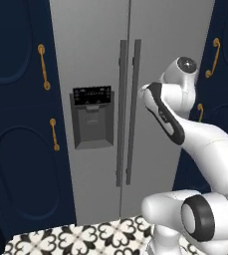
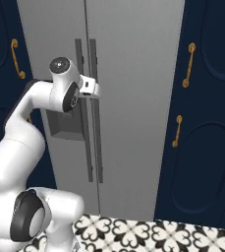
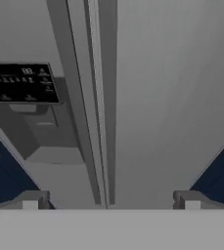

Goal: Take the strawberry from the fridge and place it on top of the pancake, located on the dining counter.

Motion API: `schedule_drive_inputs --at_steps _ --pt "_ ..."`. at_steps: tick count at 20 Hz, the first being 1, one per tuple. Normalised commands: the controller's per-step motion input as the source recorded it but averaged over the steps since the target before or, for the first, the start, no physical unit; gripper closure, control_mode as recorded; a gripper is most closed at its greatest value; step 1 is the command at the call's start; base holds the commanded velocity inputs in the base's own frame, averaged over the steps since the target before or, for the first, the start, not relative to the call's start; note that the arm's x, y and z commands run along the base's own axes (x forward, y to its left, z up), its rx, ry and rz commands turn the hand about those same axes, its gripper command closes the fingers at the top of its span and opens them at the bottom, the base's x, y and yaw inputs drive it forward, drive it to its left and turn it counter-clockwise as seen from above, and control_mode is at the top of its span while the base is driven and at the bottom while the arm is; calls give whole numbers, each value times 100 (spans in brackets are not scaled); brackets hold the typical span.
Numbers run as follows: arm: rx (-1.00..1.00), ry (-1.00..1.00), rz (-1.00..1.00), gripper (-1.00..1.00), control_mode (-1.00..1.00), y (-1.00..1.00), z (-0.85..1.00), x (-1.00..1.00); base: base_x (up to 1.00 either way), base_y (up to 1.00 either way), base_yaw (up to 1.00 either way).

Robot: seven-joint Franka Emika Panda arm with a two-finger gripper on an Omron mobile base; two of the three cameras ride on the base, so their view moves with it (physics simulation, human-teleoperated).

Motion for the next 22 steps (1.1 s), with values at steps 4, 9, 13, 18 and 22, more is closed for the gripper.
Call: schedule_drive_inputs --at_steps 4,9,13,18,22 --pt "0 -3 -1 -100 -100 0 1 24 0 0 0" --pt "0 -5 -2 -100 -100 0 2 49 0 0 0" --pt "0 -1 -4 -100 -100 0 10 42 0 0 0" --pt "0 -10 -5 -100 -100 0 0 18 0 0 0" --pt "0 0 -1 -100 -100 3 -5 46 0 0 0"
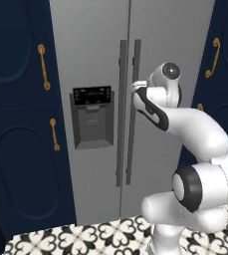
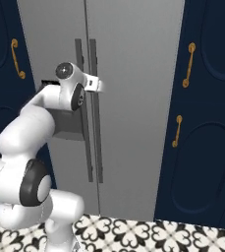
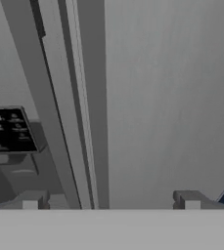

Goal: Take the strawberry from the fridge and place it on top of the pancake, located on the dining counter.

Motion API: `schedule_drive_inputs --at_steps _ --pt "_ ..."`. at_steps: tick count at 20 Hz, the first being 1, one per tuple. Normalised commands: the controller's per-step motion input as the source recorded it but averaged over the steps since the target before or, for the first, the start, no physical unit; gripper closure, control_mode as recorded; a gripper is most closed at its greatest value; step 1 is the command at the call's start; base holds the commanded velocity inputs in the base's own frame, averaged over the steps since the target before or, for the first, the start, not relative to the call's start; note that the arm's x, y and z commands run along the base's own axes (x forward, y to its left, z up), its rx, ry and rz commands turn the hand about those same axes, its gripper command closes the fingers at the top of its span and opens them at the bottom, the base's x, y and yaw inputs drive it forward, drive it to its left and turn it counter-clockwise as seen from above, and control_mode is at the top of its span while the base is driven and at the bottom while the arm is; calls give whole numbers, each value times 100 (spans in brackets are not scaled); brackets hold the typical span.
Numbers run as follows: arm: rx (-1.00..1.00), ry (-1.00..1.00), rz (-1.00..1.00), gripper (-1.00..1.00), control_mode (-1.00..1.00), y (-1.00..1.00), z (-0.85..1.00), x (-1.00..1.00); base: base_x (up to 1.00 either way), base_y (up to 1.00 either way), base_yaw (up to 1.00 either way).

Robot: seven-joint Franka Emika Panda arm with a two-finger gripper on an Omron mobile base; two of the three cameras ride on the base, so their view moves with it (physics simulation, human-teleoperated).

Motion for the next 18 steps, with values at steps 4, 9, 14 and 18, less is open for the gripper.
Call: schedule_drive_inputs --at_steps 4,9,14,18 --pt "0 0 0 -100 -100 0 -18 58 0 0 0" --pt "0 0 0 -100 -100 0 -23 46 0 0 0" --pt "0 0 0 -100 -100 8 -26 47 0 0 0" --pt "0 0 0 -100 -100 8 -21 55 0 0 0"
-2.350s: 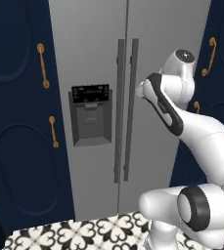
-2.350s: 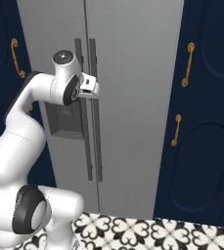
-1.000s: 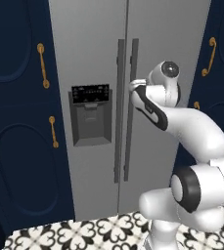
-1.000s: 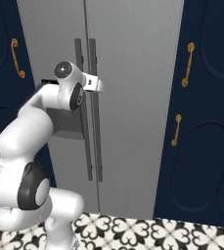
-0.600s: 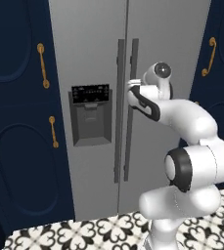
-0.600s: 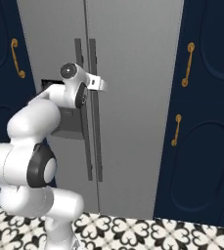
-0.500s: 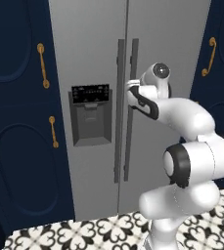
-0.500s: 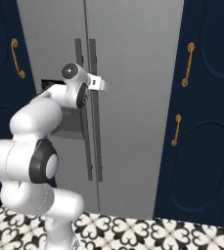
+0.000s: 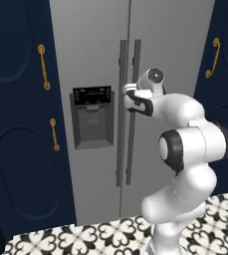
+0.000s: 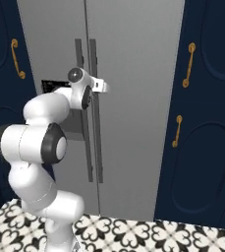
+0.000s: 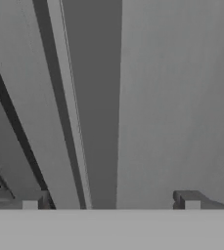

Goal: Take the strawberry from the fridge and place it on top of the pancake, located on the dining counter.

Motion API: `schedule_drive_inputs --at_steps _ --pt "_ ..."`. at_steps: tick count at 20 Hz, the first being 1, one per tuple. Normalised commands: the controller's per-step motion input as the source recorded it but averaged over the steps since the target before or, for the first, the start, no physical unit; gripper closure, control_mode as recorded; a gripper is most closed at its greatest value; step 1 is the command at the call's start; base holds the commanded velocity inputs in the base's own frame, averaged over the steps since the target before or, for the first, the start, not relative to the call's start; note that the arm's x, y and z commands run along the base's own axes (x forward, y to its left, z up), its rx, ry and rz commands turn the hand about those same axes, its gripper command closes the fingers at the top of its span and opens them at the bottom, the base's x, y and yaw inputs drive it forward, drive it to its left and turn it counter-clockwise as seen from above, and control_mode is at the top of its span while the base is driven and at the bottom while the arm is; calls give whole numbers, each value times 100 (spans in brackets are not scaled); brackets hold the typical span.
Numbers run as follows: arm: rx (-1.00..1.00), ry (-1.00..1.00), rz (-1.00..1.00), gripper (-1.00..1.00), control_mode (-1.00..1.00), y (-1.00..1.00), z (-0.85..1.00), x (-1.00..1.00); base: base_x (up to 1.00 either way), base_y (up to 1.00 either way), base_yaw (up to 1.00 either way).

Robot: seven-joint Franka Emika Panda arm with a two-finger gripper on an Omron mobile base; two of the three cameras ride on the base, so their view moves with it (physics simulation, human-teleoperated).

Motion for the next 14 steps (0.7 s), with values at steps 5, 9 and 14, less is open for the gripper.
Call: schedule_drive_inputs --at_steps 5,9,14 --pt "0 0 0 -100 -100 9 -20 62 0 0 0" --pt "0 -4 0 -100 -100 5 -24 53 0 0 0" --pt "0 -7 0 -100 -100 0 -29 52 0 0 0"
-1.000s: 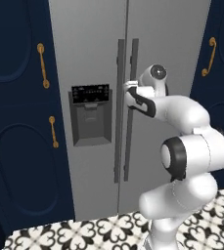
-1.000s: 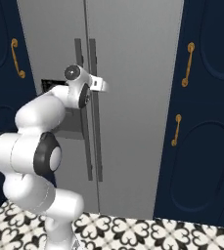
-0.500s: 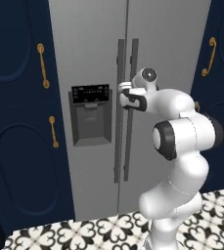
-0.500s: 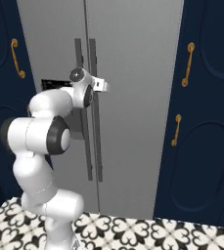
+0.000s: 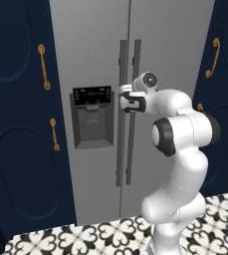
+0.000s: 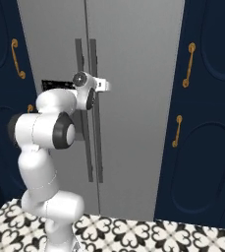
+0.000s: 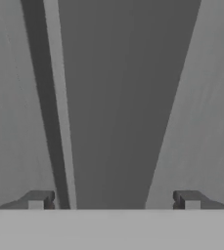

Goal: Take the strawberry from the fridge and place it on top of the pancake, located on the dining counter.

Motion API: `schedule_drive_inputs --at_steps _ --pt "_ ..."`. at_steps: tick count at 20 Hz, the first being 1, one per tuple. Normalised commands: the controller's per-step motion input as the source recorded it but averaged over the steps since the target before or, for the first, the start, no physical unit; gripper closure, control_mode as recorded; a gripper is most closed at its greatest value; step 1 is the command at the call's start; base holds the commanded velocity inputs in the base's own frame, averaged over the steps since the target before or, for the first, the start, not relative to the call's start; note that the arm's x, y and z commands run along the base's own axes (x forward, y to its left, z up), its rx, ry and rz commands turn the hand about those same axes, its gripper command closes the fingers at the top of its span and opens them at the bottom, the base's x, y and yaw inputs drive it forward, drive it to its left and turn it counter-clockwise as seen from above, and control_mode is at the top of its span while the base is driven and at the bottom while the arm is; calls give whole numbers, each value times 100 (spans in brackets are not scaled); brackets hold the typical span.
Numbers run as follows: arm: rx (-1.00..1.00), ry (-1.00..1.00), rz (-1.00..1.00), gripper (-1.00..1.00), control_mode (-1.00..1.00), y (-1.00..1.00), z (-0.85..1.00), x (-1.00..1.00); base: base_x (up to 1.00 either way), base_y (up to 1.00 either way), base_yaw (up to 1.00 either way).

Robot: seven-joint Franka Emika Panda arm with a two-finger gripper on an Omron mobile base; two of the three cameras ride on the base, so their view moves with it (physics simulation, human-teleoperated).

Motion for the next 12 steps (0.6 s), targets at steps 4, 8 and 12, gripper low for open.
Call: schedule_drive_inputs --at_steps 4,8,12 --pt "0 0 0 100 -100 5 -30 56 0 0 0" --pt "0 0 0 100 -100 0 -7 7 0 0 0" --pt "0 0 0 100 -100 -17 -4 -44 0 0 0"
